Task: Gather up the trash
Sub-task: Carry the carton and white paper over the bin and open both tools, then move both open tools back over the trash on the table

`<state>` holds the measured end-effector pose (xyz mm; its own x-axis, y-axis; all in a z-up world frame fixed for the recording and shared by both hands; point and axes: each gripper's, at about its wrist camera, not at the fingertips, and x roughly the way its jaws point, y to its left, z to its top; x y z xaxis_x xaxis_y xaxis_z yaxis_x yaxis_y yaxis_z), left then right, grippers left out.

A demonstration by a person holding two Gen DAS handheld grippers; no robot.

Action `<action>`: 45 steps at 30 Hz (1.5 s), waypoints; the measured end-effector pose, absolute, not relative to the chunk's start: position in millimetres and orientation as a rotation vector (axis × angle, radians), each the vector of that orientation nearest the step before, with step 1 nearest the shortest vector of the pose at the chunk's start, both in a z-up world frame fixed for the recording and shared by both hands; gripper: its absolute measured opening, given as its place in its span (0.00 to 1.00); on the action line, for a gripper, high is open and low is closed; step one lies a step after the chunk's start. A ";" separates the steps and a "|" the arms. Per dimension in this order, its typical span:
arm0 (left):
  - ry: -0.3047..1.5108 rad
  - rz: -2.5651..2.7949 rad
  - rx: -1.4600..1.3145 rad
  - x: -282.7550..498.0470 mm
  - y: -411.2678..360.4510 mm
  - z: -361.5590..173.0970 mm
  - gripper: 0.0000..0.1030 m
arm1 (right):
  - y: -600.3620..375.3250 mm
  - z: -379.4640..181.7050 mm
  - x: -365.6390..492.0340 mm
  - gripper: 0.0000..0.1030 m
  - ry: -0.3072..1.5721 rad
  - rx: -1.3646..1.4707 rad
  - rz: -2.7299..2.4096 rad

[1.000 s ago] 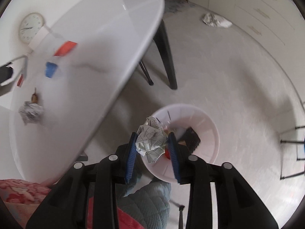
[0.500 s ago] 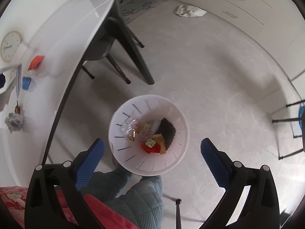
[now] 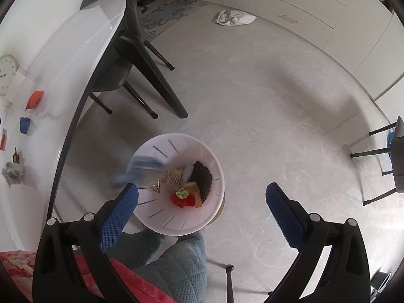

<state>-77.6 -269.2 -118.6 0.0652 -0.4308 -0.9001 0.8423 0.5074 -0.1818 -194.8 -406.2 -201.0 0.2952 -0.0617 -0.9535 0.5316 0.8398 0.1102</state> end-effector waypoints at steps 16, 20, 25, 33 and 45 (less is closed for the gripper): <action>1.127 -0.970 0.400 -62.8 -242.5 -103.7 0.87 | -390.9 -190.7 -176.0 0.97 1.215 0.409 -0.384; 1.121 -0.923 0.367 -54.6 -227.2 -99.1 0.87 | -378.2 -180.3 -157.8 0.97 1.199 0.382 -0.351; 1.113 -0.811 0.303 -32.7 -186.9 -94.4 0.87 | -346.9 -165.8 -122.3 0.97 1.176 0.328 -0.260; 1.112 -0.534 0.162 4.3 -84.4 -92.6 0.87 | -267.4 -160.8 -59.4 0.97 1.197 0.183 -0.024; 1.173 -0.130 -0.092 23.2 88.5 -110.0 0.87 | -139.4 -161.6 -8.7 0.97 1.226 -0.014 0.298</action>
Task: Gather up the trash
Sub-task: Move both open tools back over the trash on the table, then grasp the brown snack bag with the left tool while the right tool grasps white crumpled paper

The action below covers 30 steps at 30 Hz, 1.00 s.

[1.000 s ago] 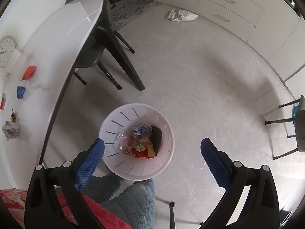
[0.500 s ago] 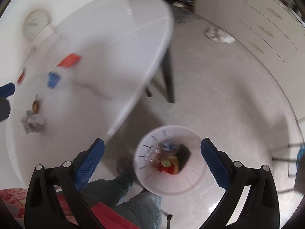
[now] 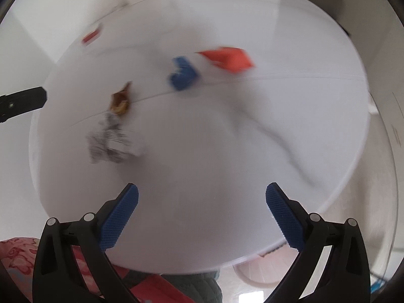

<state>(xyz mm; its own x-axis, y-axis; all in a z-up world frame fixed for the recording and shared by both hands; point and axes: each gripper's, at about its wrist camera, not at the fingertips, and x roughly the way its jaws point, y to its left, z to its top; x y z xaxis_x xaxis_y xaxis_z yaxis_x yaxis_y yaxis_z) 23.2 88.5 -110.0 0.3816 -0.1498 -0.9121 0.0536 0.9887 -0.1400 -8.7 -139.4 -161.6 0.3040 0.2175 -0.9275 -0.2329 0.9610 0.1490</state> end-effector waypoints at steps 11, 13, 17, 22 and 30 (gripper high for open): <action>1.205 -0.064 -0.141 28.3 121.6 -127.7 0.87 | -58.1 -167.2 16.9 0.97 1.207 -0.084 0.487; 1.213 -0.073 -0.136 33.3 119.2 -130.9 0.87 | -46.9 -171.8 20.7 0.97 1.202 -0.094 0.510; 1.230 -0.092 -0.121 44.3 109.2 -138.2 0.87 | -35.5 -176.3 21.6 0.76 1.172 -0.140 0.534; 1.279 -0.122 -0.124 64.5 96.1 -157.1 0.87 | -46.9 -177.3 21.7 0.40 1.195 -0.121 0.523; 1.372 -0.082 -0.135 97.5 72.7 -202.2 0.87 | -95.5 -152.3 3.6 0.40 1.162 -0.046 0.415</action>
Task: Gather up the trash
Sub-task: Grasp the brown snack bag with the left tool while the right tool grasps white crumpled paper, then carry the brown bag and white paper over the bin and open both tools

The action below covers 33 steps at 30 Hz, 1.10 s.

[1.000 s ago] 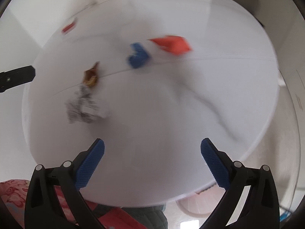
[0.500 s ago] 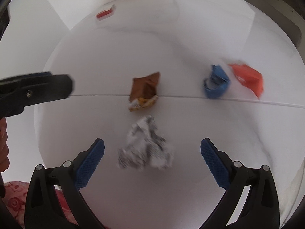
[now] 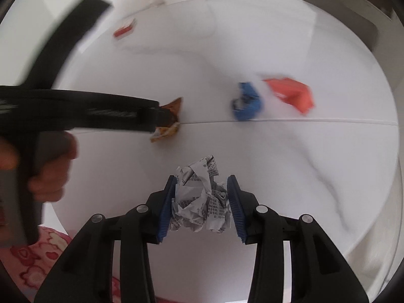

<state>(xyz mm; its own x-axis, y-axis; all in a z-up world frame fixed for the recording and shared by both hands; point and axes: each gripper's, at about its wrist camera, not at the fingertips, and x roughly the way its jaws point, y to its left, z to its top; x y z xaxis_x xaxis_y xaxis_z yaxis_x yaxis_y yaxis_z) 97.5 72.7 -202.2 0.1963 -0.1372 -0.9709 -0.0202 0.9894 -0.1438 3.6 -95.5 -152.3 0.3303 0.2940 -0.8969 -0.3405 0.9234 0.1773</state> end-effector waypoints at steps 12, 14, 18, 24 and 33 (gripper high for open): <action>1.389 0.071 -0.157 117.0 52.8 -227.8 0.56 | -148.7 -135.7 -25.6 0.41 1.153 0.057 0.272; 1.381 0.081 -0.137 117.0 47.6 -227.2 0.46 | -149.9 -134.1 -28.0 0.41 1.152 0.060 0.264; 1.369 0.079 -0.150 113.7 43.3 -227.3 0.43 | -155.6 -133.3 -29.4 0.41 1.148 0.066 0.253; 1.320 -0.002 -0.185 103.6 43.1 -214.7 0.26 | -168.0 -132.6 -32.3 0.41 1.139 0.084 0.244; 1.293 -0.091 -0.155 96.1 28.4 -201.4 0.25 | -197.2 -135.6 -40.5 0.41 1.125 0.145 0.193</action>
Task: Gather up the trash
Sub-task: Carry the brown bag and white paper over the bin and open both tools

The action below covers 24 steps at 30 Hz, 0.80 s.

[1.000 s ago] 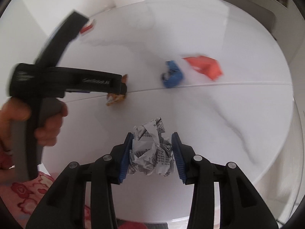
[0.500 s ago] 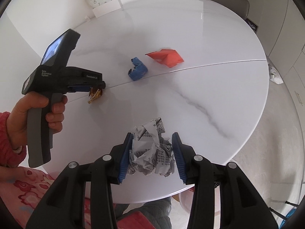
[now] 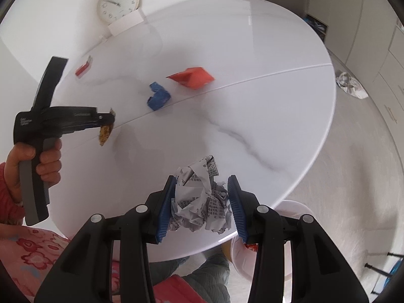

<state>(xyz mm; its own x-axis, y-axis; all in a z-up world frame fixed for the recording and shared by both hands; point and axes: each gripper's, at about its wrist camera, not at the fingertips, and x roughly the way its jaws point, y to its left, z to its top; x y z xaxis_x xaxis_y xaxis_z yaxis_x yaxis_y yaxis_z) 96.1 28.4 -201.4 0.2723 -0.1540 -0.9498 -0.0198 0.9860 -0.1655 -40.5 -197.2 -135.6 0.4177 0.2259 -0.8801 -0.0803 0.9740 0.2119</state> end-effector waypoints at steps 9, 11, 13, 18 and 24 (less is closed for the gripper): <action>1.249 -0.205 -0.117 82.0 2.4 -179.4 0.25 | -229.5 -136.9 -60.5 0.41 1.114 0.205 0.111; 1.238 -0.258 -0.100 79.3 -7.3 -168.4 0.25 | -241.1 -137.6 -70.8 0.41 1.115 0.223 0.078; 1.228 -0.305 -0.085 74.4 -17.8 -160.7 0.25 | -255.4 -141.2 -83.5 0.41 1.120 0.245 0.033; 1.211 -0.466 -0.020 51.9 -41.4 -136.3 0.25 | -290.4 -164.9 -115.0 0.42 1.165 0.305 -0.084; 1.206 -0.650 0.095 26.8 -108.8 -123.6 0.25 | -319.7 -208.6 -142.7 0.56 1.237 0.392 -0.165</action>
